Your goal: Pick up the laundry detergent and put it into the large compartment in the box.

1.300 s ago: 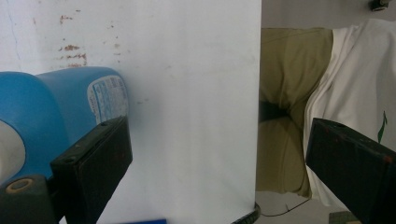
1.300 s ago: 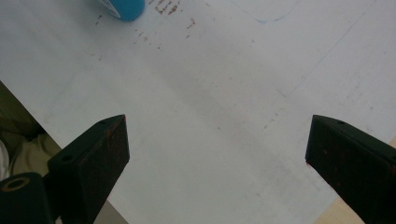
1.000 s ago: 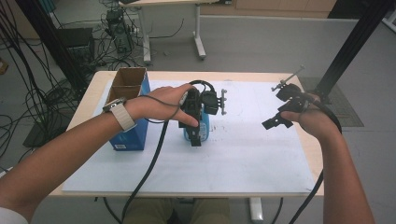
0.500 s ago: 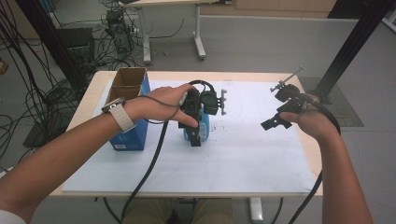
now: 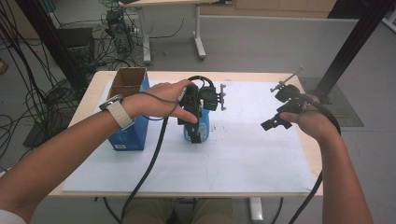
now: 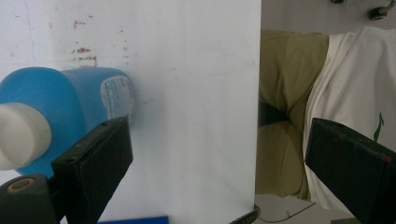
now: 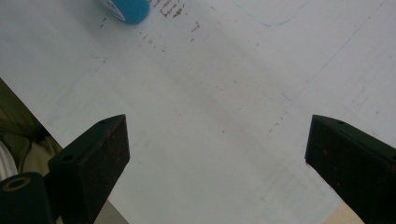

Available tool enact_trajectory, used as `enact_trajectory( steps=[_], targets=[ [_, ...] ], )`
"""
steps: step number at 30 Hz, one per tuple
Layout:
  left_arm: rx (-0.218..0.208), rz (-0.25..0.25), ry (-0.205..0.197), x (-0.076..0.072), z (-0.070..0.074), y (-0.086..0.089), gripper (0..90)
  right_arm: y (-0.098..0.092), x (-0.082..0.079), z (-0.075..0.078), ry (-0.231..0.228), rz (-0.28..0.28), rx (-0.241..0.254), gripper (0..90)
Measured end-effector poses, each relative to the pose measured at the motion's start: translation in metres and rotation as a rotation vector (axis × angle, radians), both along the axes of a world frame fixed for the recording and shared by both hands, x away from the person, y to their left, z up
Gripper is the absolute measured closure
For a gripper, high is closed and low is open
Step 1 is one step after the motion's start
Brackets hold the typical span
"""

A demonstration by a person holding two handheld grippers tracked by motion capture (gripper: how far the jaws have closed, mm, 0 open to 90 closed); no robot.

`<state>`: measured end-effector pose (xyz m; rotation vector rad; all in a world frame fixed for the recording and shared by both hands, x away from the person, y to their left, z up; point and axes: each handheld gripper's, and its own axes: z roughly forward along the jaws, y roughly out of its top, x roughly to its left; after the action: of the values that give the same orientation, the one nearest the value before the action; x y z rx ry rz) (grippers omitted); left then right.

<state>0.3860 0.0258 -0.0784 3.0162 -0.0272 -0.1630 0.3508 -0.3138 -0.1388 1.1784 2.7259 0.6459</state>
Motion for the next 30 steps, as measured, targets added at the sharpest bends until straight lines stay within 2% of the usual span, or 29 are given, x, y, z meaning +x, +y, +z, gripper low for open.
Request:
enact_trajectory(
  steps=[6, 17, 30],
  targets=[
    [-0.018, 0.002, -0.001, 0.002, 0.006, 0.004, 7.8, 0.000, 0.001, 0.000, 0.001, -0.002, 0.001, 6.3],
    [-0.011, 0.002, -0.006, 0.008, 0.015, 0.003, 7.4, 0.001, 0.002, 0.001, -0.003, 0.002, 0.004, 6.3],
    [-0.010, -0.003, -0.015, 0.024, 0.025, -0.001, 7.2, -0.001, 0.003, -0.001, -0.003, 0.001, 0.010, 6.4]
  ],
)
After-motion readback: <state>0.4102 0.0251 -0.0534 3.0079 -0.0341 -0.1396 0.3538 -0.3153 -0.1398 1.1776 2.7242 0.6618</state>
